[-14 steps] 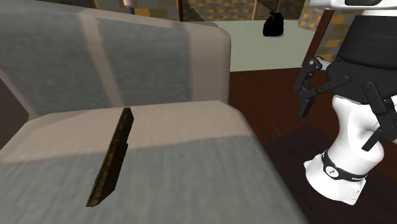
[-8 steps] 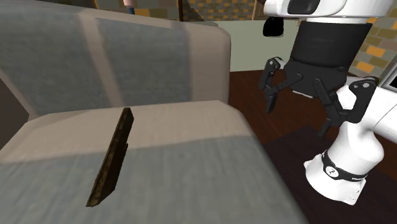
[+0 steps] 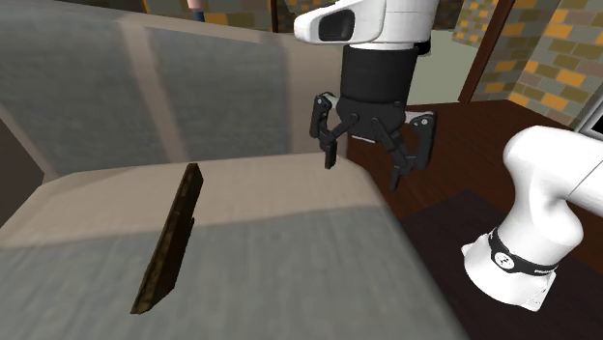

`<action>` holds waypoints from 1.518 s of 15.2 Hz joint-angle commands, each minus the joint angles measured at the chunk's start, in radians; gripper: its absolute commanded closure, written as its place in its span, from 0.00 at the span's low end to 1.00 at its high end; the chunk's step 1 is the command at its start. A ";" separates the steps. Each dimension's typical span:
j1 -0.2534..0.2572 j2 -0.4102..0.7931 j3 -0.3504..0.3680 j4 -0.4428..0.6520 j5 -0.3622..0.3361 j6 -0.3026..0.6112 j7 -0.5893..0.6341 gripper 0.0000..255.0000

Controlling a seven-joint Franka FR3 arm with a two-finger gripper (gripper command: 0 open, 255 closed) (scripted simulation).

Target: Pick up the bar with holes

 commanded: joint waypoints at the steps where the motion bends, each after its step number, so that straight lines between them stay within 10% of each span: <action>1: 0.019 0.075 -0.044 0.053 0.007 0.019 -0.107 0.00; 10: 0.058 0.483 -0.177 0.405 0.161 0.021 -0.579 0.00; 20: -0.088 0.980 -0.121 1.005 0.362 -0.147 -0.974 0.00; 23: -0.092 0.997 -0.114 1.004 0.366 -0.129 -0.987 0.00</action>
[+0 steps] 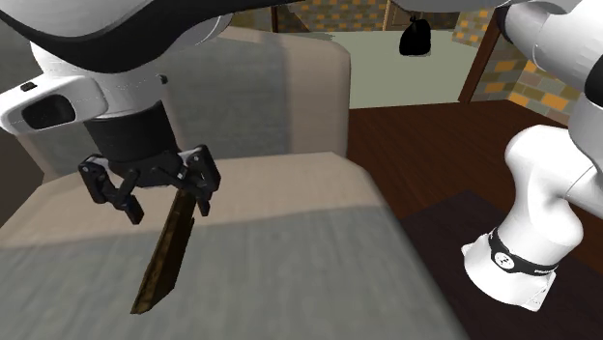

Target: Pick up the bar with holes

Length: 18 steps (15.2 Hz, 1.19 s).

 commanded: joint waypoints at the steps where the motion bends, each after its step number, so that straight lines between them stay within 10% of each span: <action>1: 0.001 0.006 0.003 -0.014 0.002 0.020 -0.009 0.00; 7: 0.010 0.006 0.004 -0.076 0.005 0.080 -0.017 0.00; 8: 0.009 0.007 0.004 -0.074 0.005 0.079 -0.017 1.00; 18: 0.008 0.006 0.004 -0.063 0.004 0.067 -0.015 1.00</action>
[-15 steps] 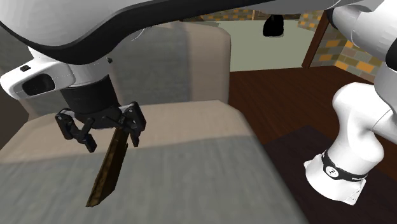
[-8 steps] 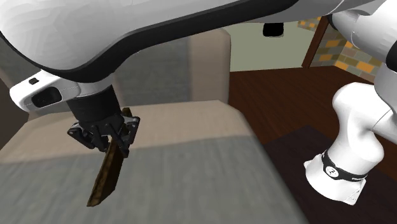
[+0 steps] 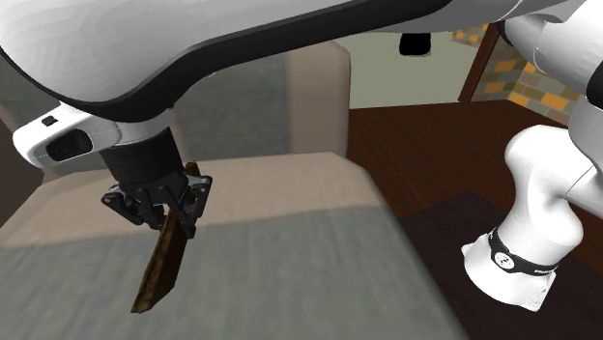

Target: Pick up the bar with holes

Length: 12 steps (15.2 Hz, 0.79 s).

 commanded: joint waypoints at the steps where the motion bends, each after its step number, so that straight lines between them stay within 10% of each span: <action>1: -0.002 -0.002 -0.001 0.018 -0.001 -0.019 0.003 1.00; 12: -0.034 0.018 -0.001 0.200 0.002 -0.178 0.022 1.00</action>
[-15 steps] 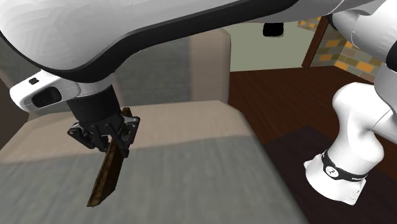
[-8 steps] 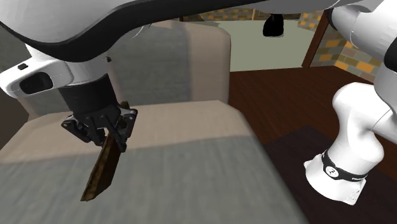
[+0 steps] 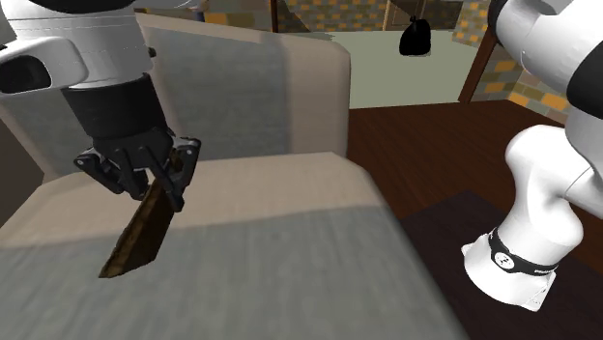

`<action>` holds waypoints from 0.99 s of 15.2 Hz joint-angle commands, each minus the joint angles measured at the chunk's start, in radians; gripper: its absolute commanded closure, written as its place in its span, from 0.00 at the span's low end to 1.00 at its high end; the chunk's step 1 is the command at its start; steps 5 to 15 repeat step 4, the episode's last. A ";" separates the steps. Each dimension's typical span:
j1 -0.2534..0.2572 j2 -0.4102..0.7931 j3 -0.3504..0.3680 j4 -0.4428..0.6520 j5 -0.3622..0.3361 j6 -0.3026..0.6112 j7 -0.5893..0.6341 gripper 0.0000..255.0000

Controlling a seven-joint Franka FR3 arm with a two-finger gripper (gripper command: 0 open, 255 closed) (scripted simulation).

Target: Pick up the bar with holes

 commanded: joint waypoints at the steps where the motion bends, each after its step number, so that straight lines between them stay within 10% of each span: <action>1: -0.006 0.004 0.001 0.038 0.001 -0.033 0.005 1.00; 15: -0.011 0.010 0.001 0.063 0.003 -0.052 0.008 1.00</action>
